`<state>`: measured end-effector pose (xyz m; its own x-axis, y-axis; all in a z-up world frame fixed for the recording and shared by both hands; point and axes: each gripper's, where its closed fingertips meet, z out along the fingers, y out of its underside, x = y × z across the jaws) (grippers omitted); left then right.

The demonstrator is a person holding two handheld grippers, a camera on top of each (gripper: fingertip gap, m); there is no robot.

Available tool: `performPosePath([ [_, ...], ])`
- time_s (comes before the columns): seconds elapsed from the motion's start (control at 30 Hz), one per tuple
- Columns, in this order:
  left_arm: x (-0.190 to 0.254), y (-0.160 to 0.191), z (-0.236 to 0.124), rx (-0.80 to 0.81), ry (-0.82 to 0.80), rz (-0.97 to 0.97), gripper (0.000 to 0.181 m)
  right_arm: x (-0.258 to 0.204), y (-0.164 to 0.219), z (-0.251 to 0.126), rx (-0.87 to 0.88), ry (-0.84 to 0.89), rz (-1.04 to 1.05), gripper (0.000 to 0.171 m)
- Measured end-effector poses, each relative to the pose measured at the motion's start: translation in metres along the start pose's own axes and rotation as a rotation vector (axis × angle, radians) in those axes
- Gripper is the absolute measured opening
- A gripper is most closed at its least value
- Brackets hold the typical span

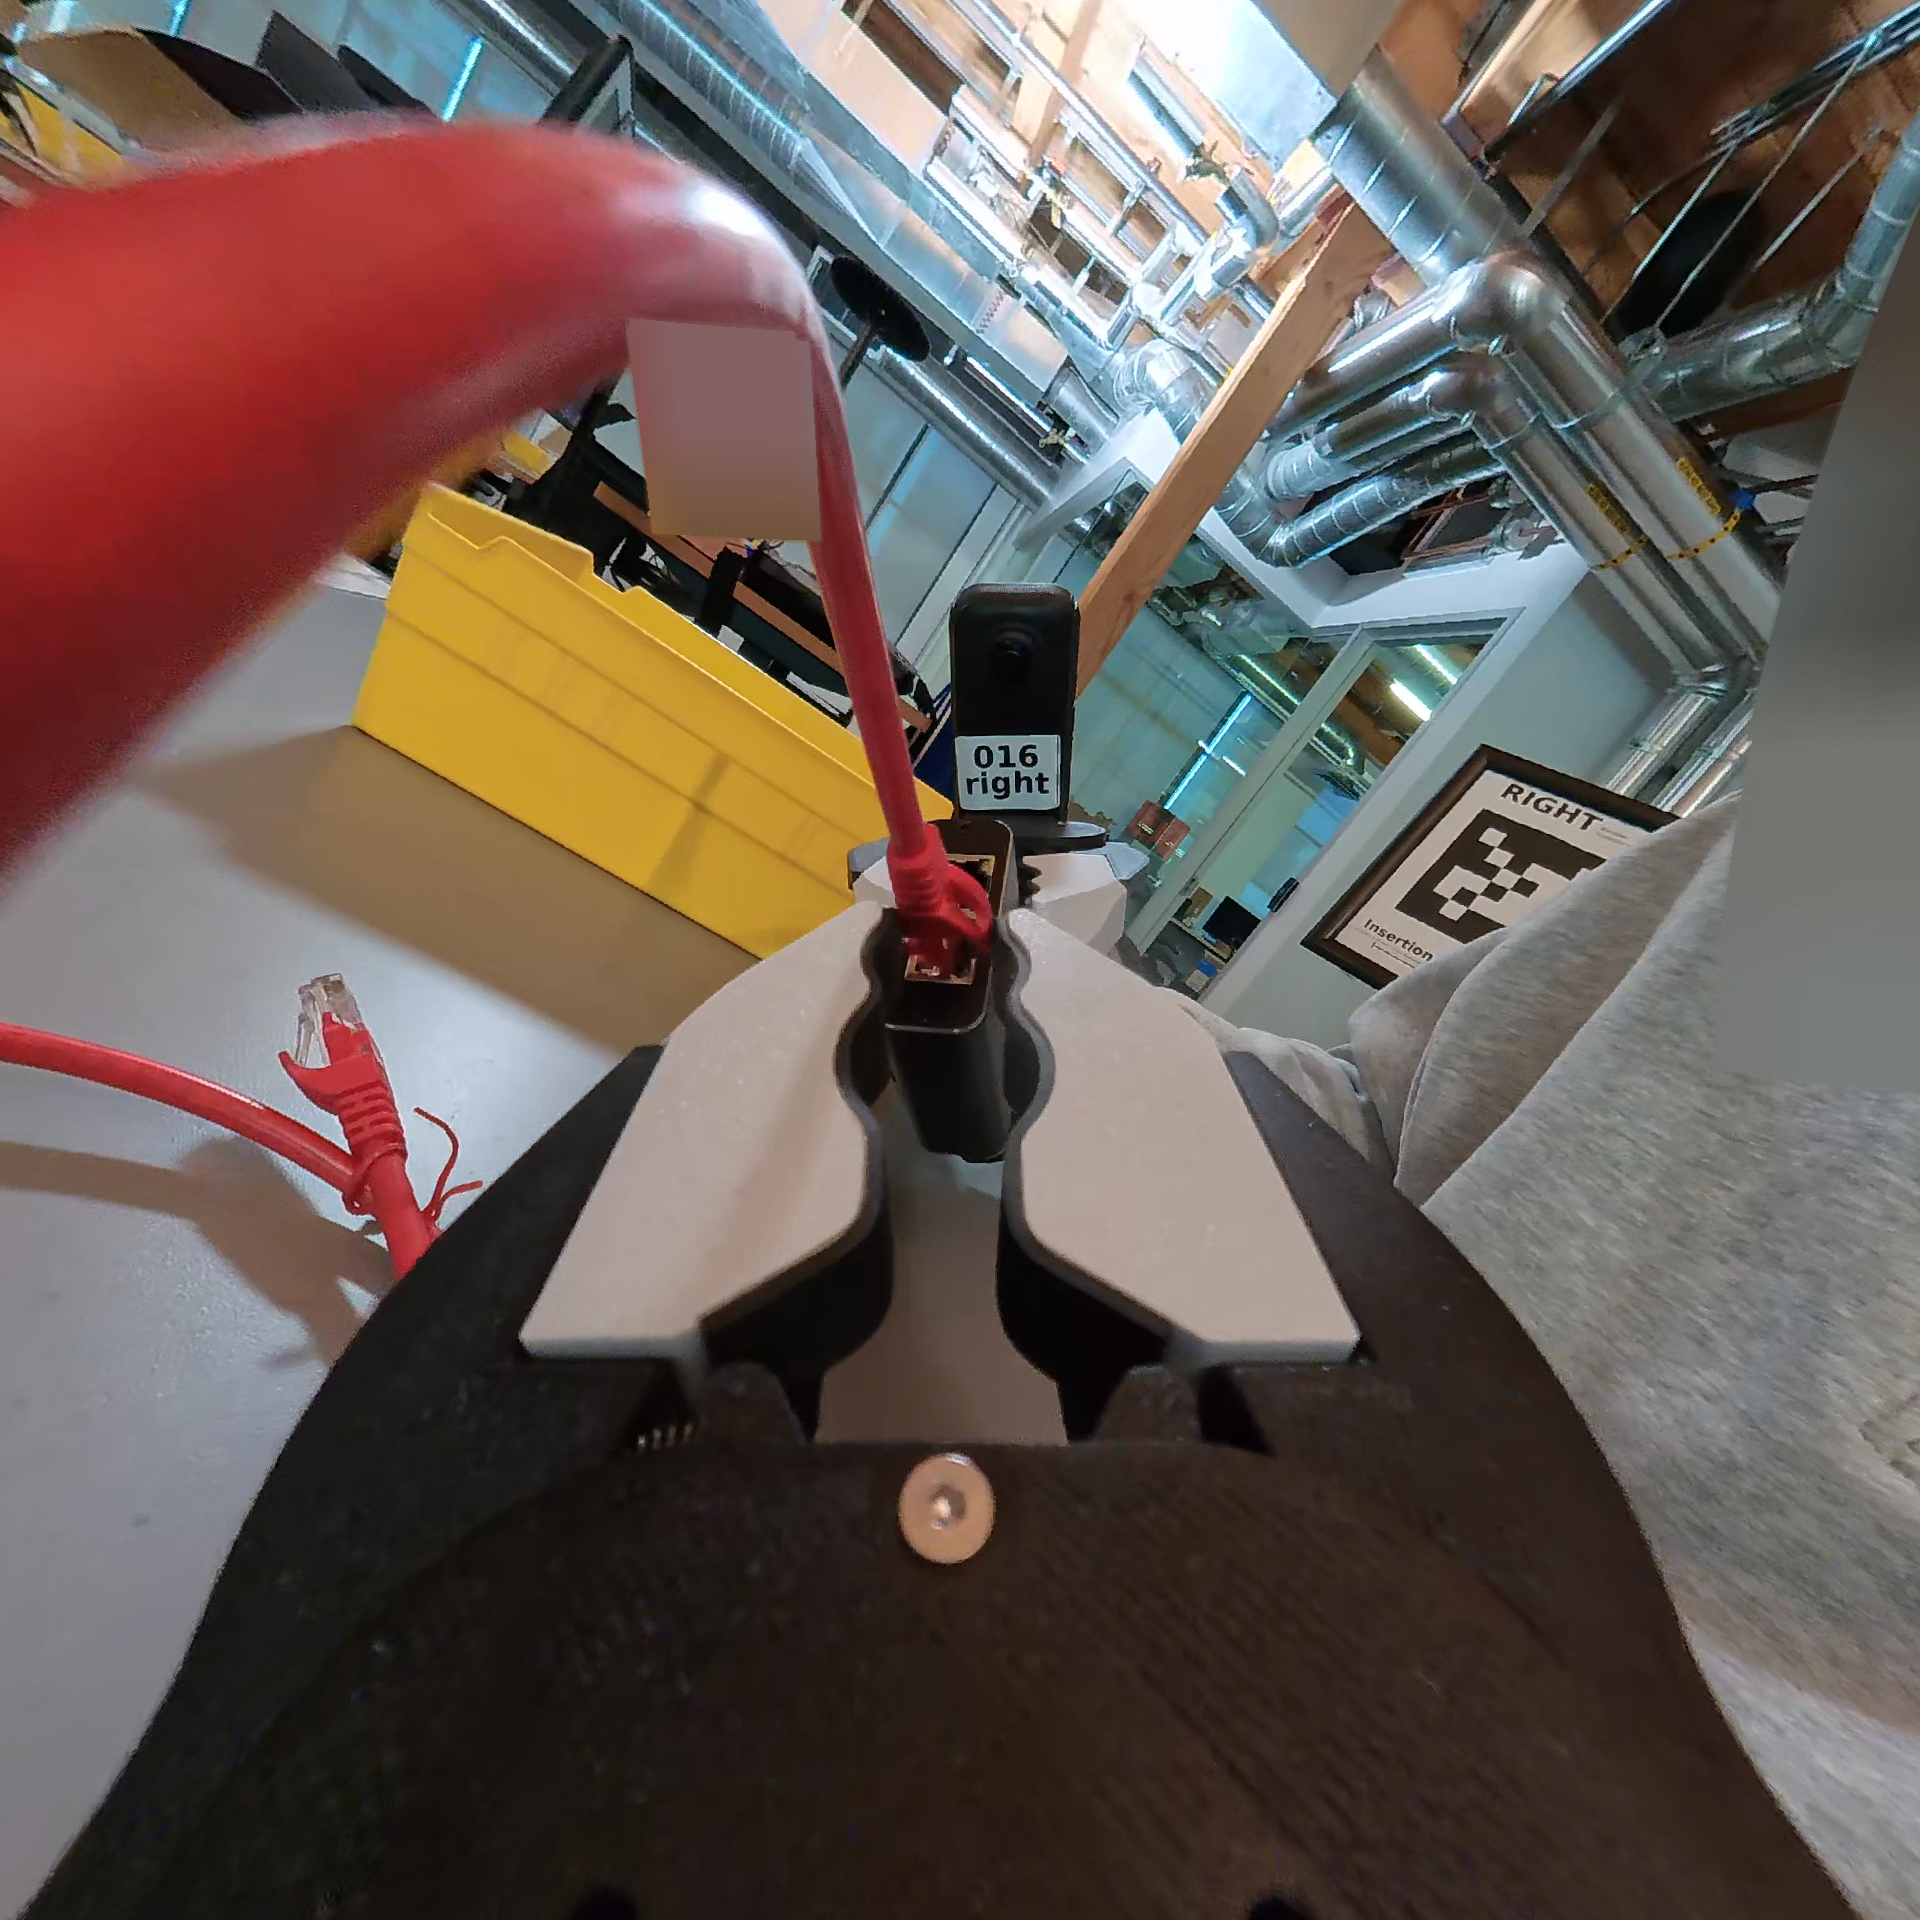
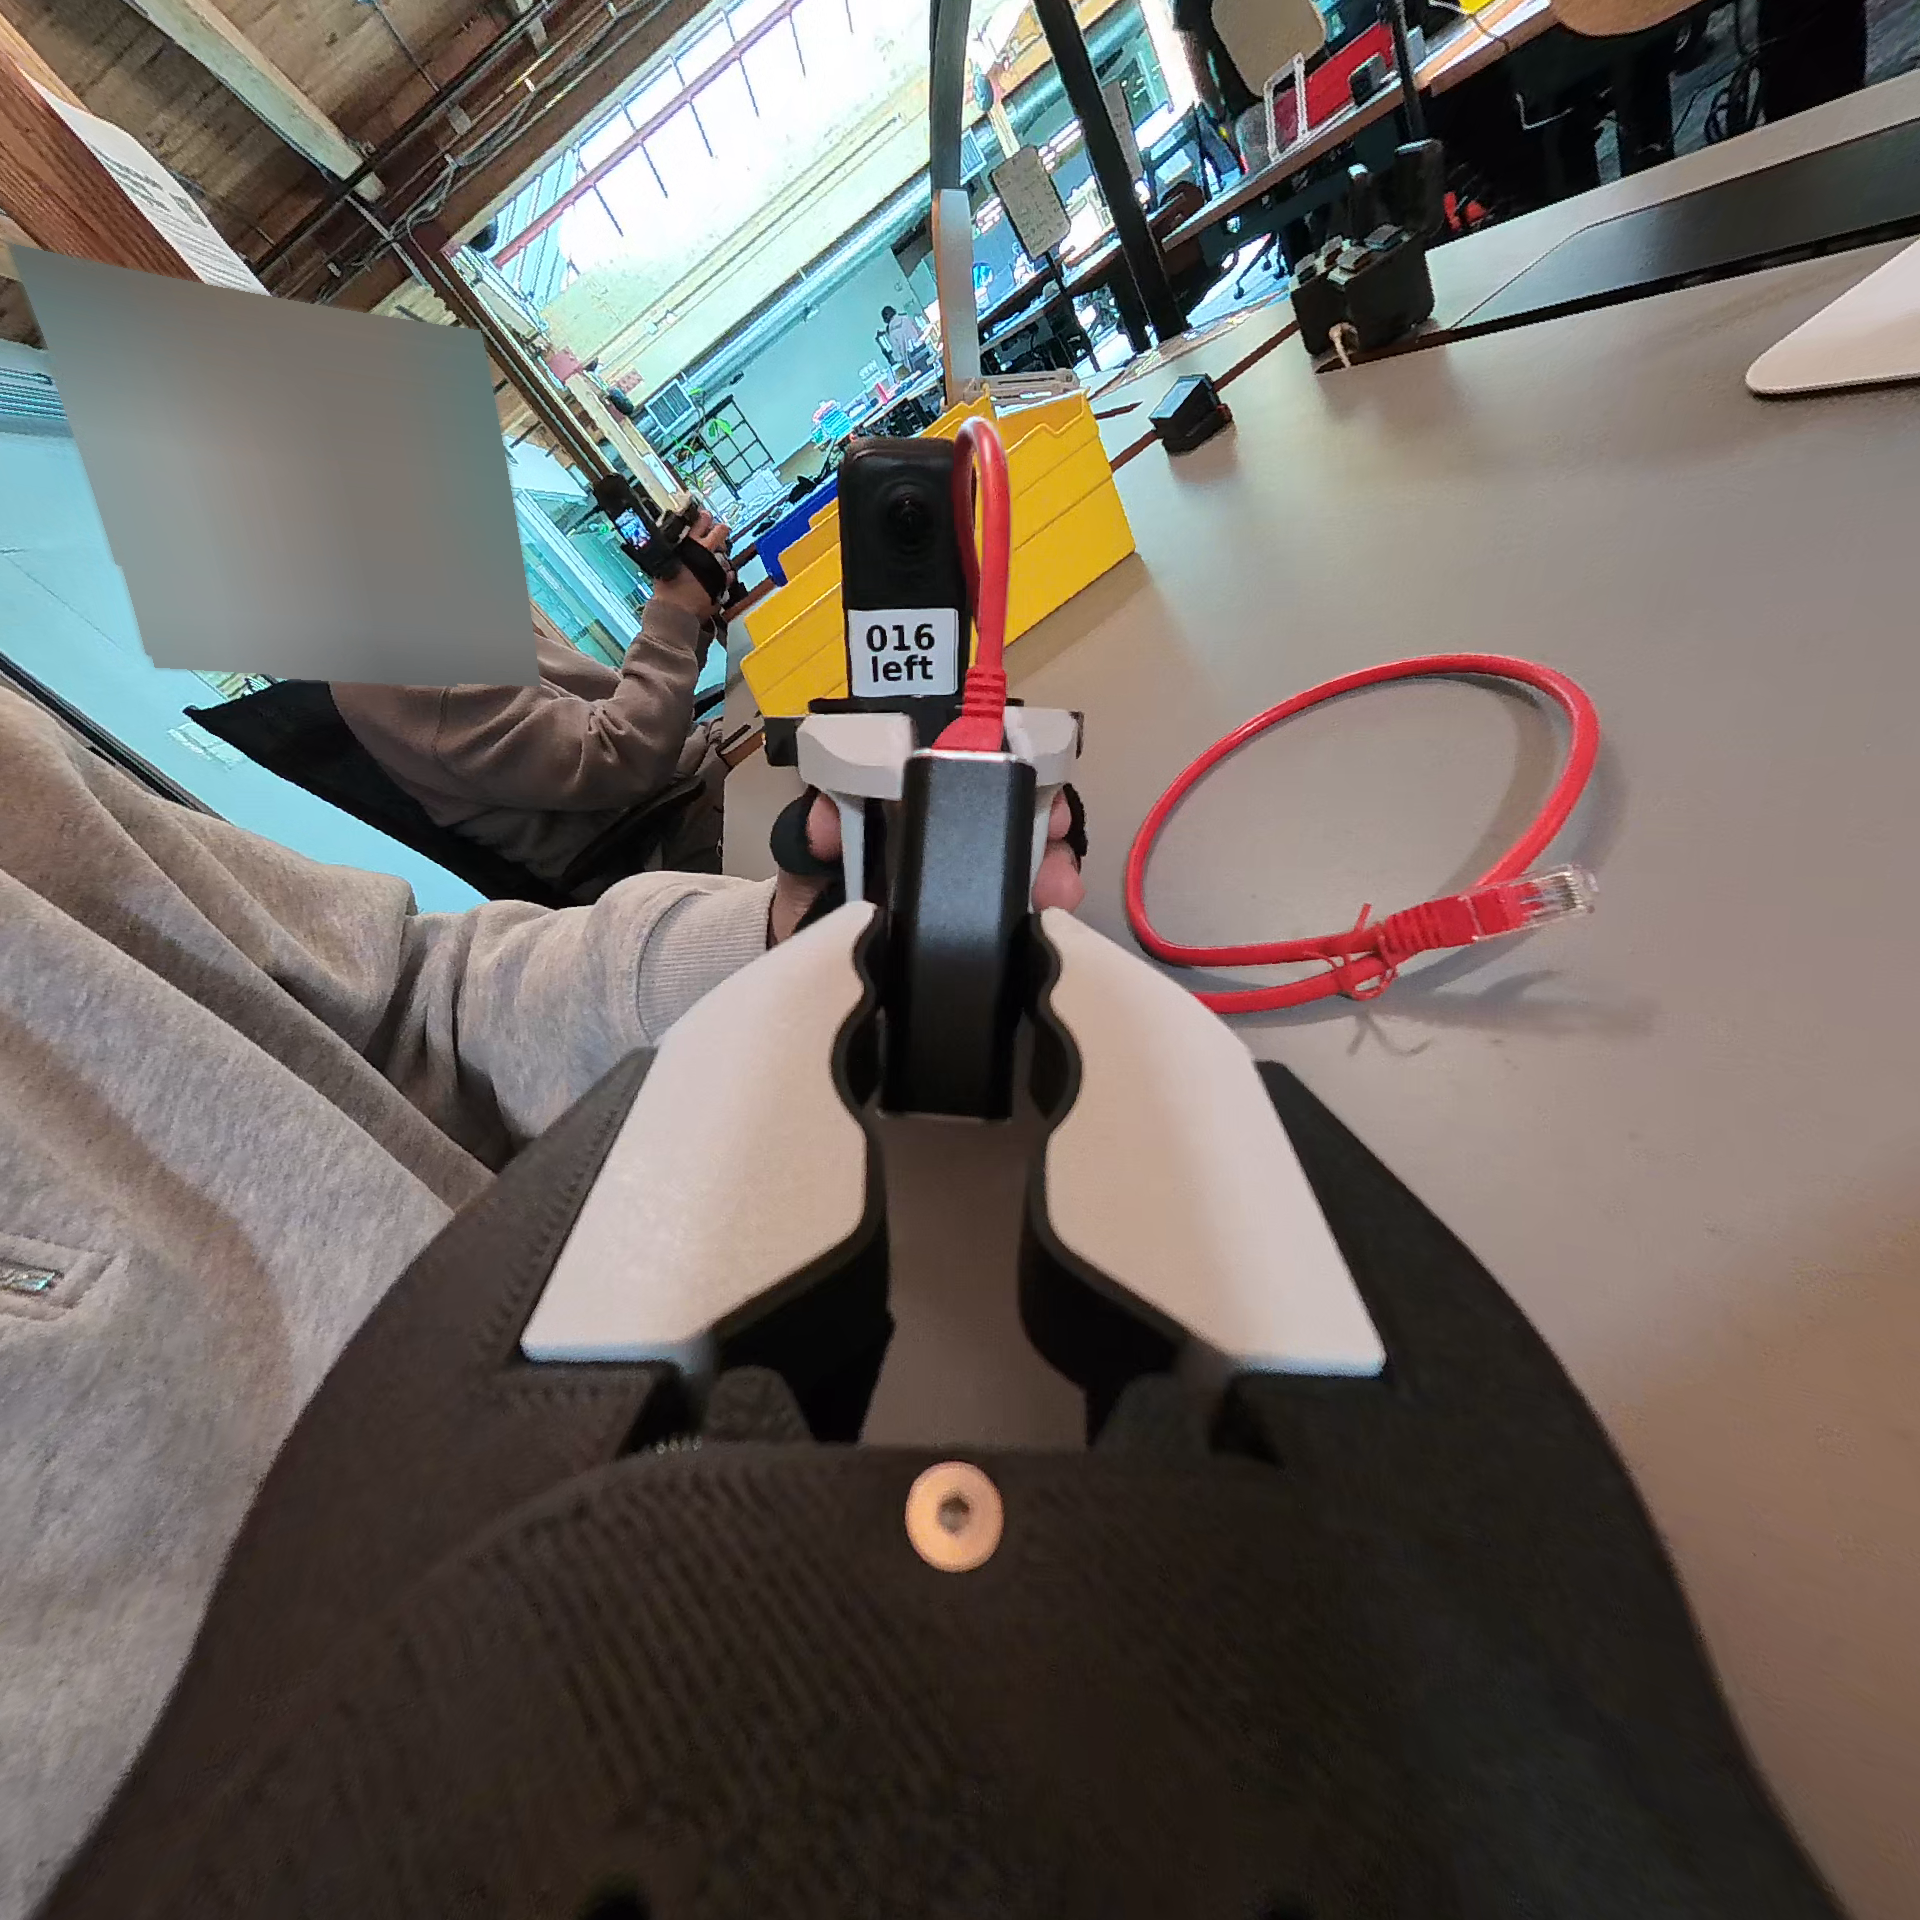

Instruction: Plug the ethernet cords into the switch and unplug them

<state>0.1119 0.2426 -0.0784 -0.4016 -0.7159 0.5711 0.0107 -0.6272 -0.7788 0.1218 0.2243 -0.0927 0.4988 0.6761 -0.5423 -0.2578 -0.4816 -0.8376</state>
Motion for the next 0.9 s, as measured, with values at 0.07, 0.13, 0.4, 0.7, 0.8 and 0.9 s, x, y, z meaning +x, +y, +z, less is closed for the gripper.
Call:
performPosePath([
  [0.07, -0.0001, 0.0001, -0.0002, -0.001, 0.001, -0.003, 0.014, 0.0000, 0.0001, 0.0000, 0.000, 0.000, 0.001, 0.024],
  [0.13, -0.0001, 0.0002, 0.0000, -0.001, 0.001, -0.002, 0.013, -0.0001, -0.0001, -0.0001, 0.001, -0.002, 0.003, 0.025],
  [0.4, -0.0035, 0.0028, -0.0005, -0.046, -0.033, 0.022, 0.013, 0.0023, 0.0023, 0.0003, -0.003, -0.016, 0.055, 0.025],
  [0.7, -0.0056, 0.0040, 0.0000, -0.057, -0.061, 0.037, 0.013, 0.0032, 0.0033, 0.0002, -0.008, -0.015, 0.060, 0.025],
  [0.8, -0.0058, 0.0042, 0.0001, -0.058, -0.075, 0.052, 0.012, 0.0034, 0.0037, 0.0004, -0.013, -0.012, 0.054, 0.024],
  [0.9, -0.0072, 0.0045, 0.0003, -0.060, -0.086, 0.052, 0.012, 0.0042, 0.0047, 0.0004, -0.023, -0.001, 0.032, 0.025],
])
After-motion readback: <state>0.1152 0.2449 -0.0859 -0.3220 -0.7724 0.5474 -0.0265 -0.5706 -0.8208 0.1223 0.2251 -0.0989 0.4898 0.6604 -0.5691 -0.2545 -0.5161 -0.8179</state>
